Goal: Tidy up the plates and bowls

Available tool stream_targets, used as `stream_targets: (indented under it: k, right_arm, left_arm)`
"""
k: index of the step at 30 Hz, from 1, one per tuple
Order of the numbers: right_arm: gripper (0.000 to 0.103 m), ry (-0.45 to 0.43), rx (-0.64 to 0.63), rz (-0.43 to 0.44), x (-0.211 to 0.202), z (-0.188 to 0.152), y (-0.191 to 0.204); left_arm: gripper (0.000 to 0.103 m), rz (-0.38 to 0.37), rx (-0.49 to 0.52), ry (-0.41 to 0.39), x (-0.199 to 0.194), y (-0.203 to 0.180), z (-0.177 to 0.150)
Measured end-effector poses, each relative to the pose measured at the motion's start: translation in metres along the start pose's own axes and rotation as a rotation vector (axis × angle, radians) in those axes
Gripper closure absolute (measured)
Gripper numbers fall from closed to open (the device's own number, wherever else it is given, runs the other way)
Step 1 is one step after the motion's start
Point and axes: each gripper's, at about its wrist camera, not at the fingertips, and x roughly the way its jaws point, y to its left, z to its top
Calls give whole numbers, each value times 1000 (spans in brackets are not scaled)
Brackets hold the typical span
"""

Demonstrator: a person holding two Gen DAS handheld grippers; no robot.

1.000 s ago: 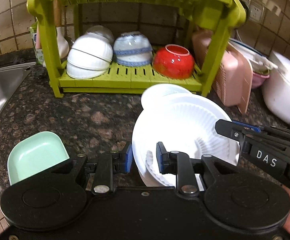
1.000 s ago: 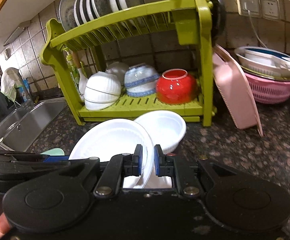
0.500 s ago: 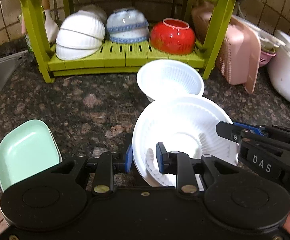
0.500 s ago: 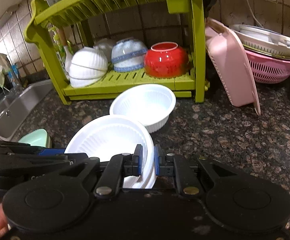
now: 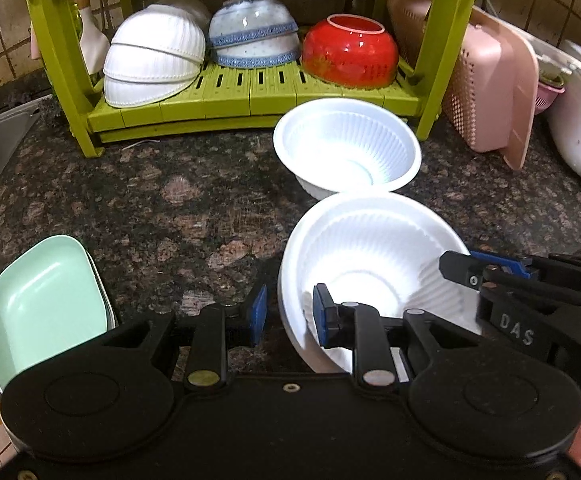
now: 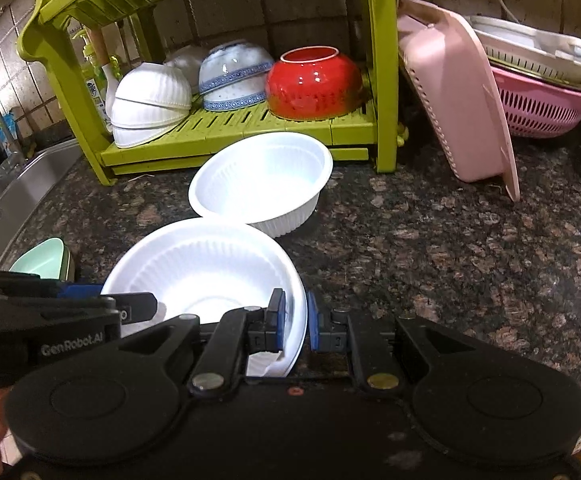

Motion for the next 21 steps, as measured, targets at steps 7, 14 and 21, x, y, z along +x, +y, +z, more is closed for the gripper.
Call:
stream_targets:
  k: [7, 14, 21]
  right_arm:
    - [89, 12, 5, 14, 1, 1, 0]
    - [87, 14, 13, 21, 0, 1, -1]
    - [86, 12, 5, 18, -1, 1, 1]
  left_arm:
    - [70, -7, -4, 29, 7, 1, -2]
    - [70, 1, -9, 27, 6, 2, -1]
    - [70, 10, -5, 31, 8, 3, -1]
